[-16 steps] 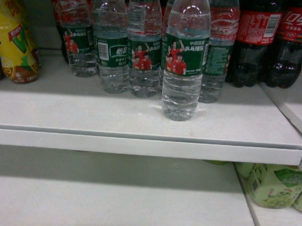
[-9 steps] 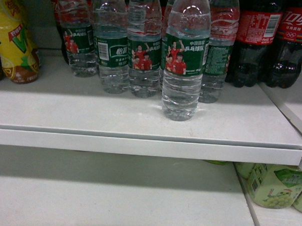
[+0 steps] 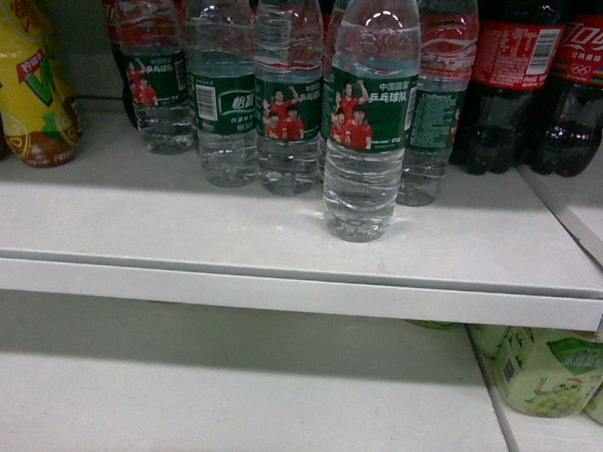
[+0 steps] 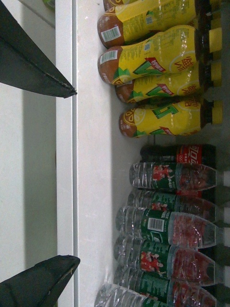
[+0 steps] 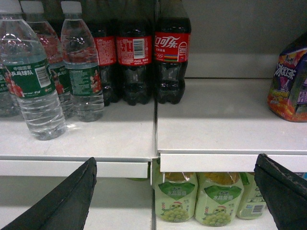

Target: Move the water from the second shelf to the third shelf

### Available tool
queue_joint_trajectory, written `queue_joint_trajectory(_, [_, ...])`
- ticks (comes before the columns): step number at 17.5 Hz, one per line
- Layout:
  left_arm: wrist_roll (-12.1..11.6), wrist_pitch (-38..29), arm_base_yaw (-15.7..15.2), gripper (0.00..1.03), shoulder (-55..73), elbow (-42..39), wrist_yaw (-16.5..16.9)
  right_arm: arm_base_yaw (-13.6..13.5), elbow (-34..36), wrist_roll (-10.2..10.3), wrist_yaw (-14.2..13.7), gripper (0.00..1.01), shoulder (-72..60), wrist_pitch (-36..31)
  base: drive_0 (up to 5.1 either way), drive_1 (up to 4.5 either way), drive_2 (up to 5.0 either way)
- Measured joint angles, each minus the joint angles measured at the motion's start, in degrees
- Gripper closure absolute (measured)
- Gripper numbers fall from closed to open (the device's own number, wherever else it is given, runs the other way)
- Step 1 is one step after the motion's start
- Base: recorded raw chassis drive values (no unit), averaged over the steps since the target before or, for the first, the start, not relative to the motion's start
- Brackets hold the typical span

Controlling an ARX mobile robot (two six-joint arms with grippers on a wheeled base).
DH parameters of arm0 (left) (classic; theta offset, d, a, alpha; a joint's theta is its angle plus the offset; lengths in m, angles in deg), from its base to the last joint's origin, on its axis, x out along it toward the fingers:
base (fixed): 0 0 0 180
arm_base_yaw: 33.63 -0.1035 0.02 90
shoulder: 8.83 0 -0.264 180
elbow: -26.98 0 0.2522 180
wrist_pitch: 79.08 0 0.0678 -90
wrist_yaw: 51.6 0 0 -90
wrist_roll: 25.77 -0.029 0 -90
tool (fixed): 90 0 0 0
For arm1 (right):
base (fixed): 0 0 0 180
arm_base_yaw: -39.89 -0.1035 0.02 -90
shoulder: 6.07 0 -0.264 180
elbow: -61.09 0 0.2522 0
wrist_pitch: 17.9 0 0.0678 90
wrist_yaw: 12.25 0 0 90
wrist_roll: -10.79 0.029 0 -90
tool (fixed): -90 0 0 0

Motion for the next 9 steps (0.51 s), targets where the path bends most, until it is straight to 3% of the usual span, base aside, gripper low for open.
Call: queue_joint_trajectory(9, [0.00,0.00,0.00,0.05,0.00,0.00,0.02,0.00,0.00,0.00,0.00,0.03,0.00,0.00,0.0,0.00,0.0])
